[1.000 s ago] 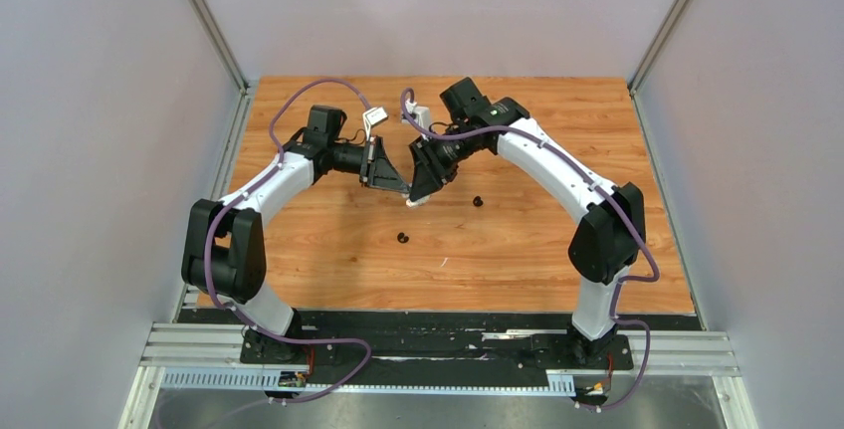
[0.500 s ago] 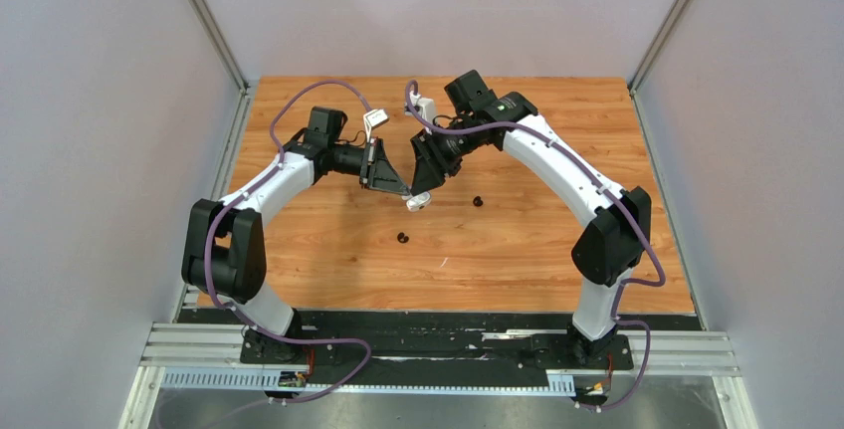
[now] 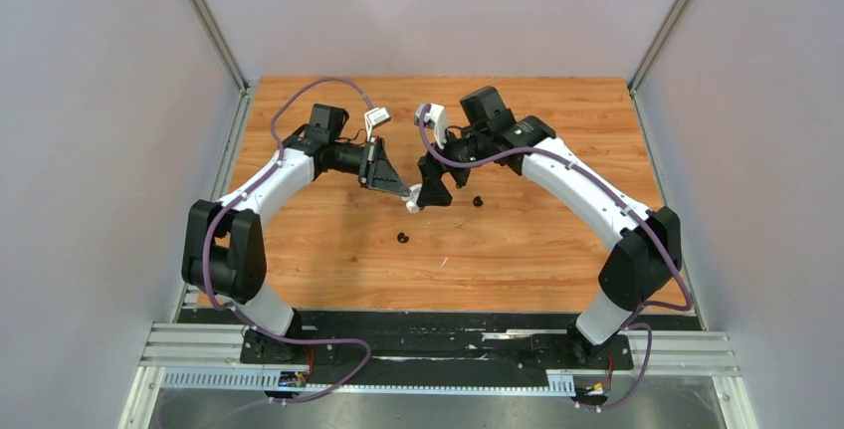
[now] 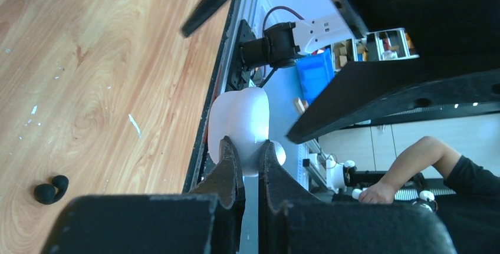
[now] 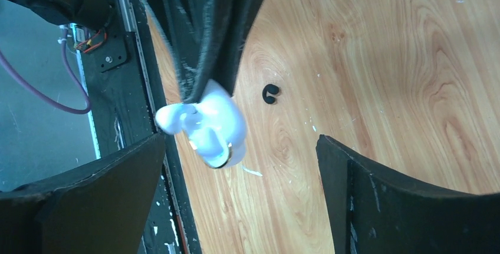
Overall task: Insert the wireless bluetooth earbuds into the charging case
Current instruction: Place the earbud in the charging case.
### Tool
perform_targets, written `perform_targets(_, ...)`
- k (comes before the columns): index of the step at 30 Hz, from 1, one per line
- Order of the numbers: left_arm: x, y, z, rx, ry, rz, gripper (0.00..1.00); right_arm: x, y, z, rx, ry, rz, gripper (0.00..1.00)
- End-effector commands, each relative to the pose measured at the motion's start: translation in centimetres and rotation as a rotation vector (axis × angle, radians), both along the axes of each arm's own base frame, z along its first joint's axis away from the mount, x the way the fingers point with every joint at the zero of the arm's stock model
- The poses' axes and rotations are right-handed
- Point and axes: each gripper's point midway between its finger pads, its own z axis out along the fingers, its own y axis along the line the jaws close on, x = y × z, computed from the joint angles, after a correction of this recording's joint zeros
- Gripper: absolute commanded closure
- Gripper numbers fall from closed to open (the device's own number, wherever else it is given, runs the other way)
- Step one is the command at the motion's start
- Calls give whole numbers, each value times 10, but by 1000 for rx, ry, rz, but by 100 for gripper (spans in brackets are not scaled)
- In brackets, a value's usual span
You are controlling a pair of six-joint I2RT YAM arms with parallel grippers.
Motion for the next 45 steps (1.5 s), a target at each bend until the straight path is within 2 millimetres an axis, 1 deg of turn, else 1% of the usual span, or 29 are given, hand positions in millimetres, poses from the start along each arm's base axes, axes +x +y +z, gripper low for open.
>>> perform_targets(1, -7, 0, 21, -38, -62, -45, 100, 9, 19, 4, 36, -37, 9, 0)
perform_targets(5, -7, 0, 23, -39, -66, -47, 100, 10, 26, -3, 19, -28, 5, 0)
perform_targets(9, -7, 1, 23, -36, -71, -45, 100, 11, 28, -6, 16, -1, -12, 0)
perform_targets(13, -8, 1, 22, -33, -71, -45, 100, 5, 27, -2, 23, -1, 11, 0)
perform_targets(18, -8, 1, 20, -29, -68, -43, 100, -2, 18, -5, -8, -4, 28, 0)
perform_targets(20, -6, 1, 18, -17, -70, -34, 100, -6, 16, -2, -2, -3, 39, 0)
perform_targets(22, -2, 1, 13, 14, -75, -11, 100, -8, 17, 5, 16, 2, 34, 0)
perform_targets(24, 4, 2, 7, 51, -79, 22, 100, -3, 19, 10, 24, 26, -22, 0)
perform_targets(29, 15, 4, -5, 139, -62, 110, 100, 18, 21, 17, 19, 58, -196, 0)
perform_targets(31, 21, 6, -8, 177, -58, 151, 100, 28, 18, 19, 5, 45, -257, 0)
perform_targets(33, 28, 9, -11, 220, -57, 198, 100, 39, 13, 25, -9, 2, -312, 0)
perform_targets(35, 35, 12, -14, 263, -55, 244, 100, 44, 13, 32, -5, 1, -348, 0)
perform_targets(36, 38, 14, -13, 277, -47, 267, 100, 44, 14, 34, 0, -1, -341, 3)
perform_targets(37, 44, 17, -17, 311, -47, 306, 100, 43, 16, 34, 4, 2, -334, 9)
perform_targets(40, 60, 25, -20, 362, -6, 387, 100, 42, 20, 27, -5, 28, -332, 31)
perform_targets(41, 64, 27, -21, 378, 1, 408, 100, 42, 22, 23, -13, 38, -337, 35)
perform_targets(45, 77, 32, -23, 387, 68, 450, 100, 37, 33, 10, -37, 79, -348, 45)
